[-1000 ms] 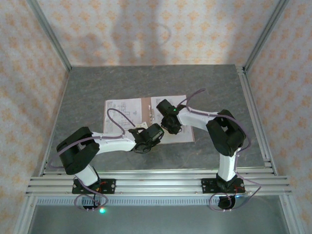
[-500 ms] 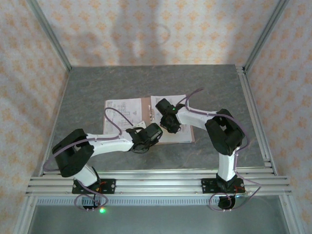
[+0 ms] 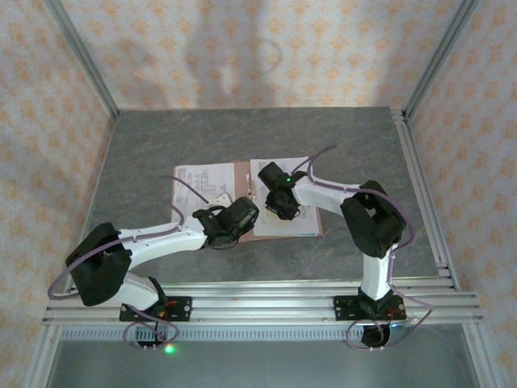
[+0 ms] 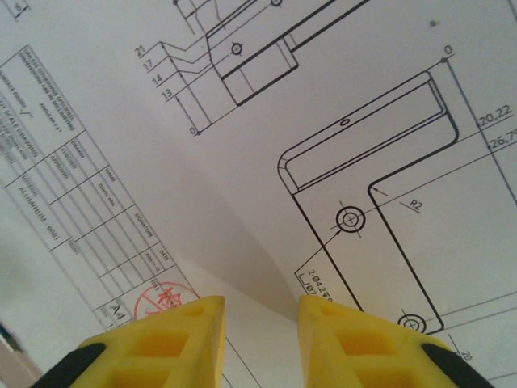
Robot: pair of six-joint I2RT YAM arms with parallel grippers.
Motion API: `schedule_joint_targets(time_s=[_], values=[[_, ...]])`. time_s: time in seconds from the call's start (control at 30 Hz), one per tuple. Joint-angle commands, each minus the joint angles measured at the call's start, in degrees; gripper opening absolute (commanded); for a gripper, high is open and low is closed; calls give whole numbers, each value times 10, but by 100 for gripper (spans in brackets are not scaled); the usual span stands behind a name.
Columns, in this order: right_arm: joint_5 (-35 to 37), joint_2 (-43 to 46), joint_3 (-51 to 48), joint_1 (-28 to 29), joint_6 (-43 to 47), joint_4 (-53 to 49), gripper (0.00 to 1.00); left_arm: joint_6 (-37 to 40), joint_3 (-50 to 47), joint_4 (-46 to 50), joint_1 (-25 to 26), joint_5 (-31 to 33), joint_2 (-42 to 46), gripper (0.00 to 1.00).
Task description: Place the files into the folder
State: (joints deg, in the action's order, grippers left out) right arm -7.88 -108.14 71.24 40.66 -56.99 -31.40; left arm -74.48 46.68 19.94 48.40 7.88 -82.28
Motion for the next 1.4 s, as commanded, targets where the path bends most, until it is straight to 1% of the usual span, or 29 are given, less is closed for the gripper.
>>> schedule_joint_targets(time_s=[0.0,0.13,0.23,0.33,0.43,0.53,0.67,0.8,0.83,1.0,1.2,1.37], values=[[18,46,19,-8,7,-24,33,17,-8,8,-17,4,11,21],[19,71,22,-36,24,-33,38,23,-1,-1,-20,-6,3,22],[12,83,16,-82,48,-26,40,31,7,-3,-23,-13,-10,21],[1,77,26,-136,96,-18,48,41,11,-7,-39,-24,-19,22],[4,54,64,-179,151,-26,58,56,19,-10,-68,-44,-29,22],[-20,13,119,-219,190,-34,62,76,38,-17,-99,-63,-45,22],[-31,-43,189,-246,222,-49,67,107,77,-22,-142,-94,-87,20],[-35,-105,258,-256,237,-78,70,134,127,-20,-180,-123,-142,13],[-36,-120,274,-258,240,-84,73,140,142,-19,-189,-131,-158,11],[-40,-169,324,-261,241,-94,73,170,216,3,-209,-148,-229,5],[-48,-209,356,-262,234,-98,73,184,270,17,-216,-156,-292,4],[-56,-220,356,-262,226,-91,74,185,273,13,-217,-156,-303,3]])
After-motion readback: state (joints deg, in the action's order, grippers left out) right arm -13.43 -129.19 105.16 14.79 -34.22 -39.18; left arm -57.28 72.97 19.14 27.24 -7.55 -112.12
